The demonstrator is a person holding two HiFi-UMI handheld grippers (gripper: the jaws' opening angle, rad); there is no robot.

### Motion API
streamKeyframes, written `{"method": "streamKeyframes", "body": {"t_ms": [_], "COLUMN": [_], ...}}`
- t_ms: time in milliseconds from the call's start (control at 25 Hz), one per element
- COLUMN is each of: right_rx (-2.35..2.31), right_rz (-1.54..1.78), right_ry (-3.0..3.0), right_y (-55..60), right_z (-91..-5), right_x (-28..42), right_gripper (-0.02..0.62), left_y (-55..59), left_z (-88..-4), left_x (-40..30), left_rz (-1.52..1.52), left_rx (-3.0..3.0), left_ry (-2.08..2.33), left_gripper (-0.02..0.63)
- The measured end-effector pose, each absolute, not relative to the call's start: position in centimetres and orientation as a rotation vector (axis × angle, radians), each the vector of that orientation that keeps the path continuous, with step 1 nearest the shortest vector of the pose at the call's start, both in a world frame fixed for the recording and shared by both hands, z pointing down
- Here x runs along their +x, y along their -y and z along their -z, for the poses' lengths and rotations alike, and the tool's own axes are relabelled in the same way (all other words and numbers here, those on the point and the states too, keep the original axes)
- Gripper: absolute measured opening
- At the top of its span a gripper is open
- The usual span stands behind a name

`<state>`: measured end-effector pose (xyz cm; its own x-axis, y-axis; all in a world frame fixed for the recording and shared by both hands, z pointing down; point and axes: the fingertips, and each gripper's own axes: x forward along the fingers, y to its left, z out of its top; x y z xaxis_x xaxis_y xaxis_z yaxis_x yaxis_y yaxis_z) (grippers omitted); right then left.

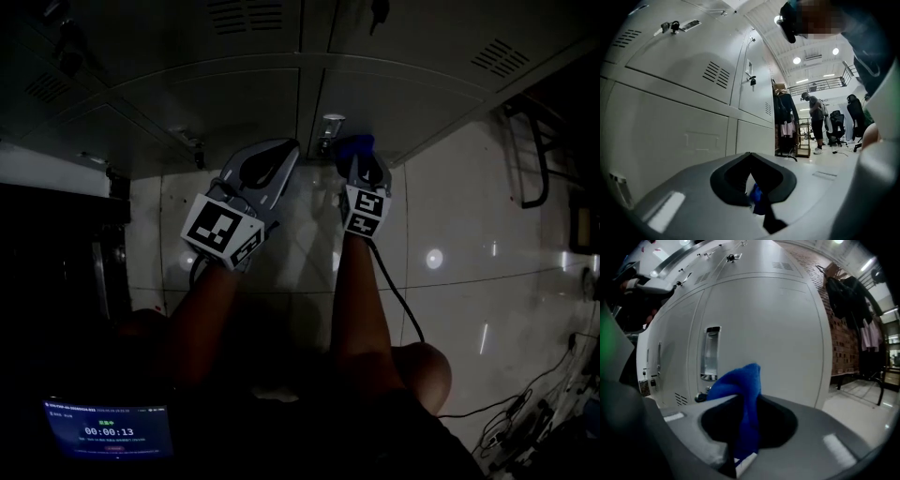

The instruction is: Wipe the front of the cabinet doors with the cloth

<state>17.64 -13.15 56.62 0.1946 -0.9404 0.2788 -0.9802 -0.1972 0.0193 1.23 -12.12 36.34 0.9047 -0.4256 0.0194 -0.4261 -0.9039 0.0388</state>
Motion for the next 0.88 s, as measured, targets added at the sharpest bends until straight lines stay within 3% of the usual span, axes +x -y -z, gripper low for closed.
{"method": "streamKeyframes", "body": {"t_ms": [640, 880], "right_rx": [2.524, 2.525], "right_rz": [-0.457, -0.5], "right_ry": [1.471, 1.548], "right_y": [7.6, 7.4], "right_z": [-59.2, -60.5], "right_x": [31.9, 29.2], "right_gripper": [0.077, 0.075], "left_y": [11.6, 12.2], "left_z": [-36.8, -36.7], "left_x": [1.4, 1.1], "left_rz": [-0.033, -0.033], "left_rx": [2.995, 2.983], "left_ry": [0.686, 0.726], "left_gripper": [0.005, 0.005]}}
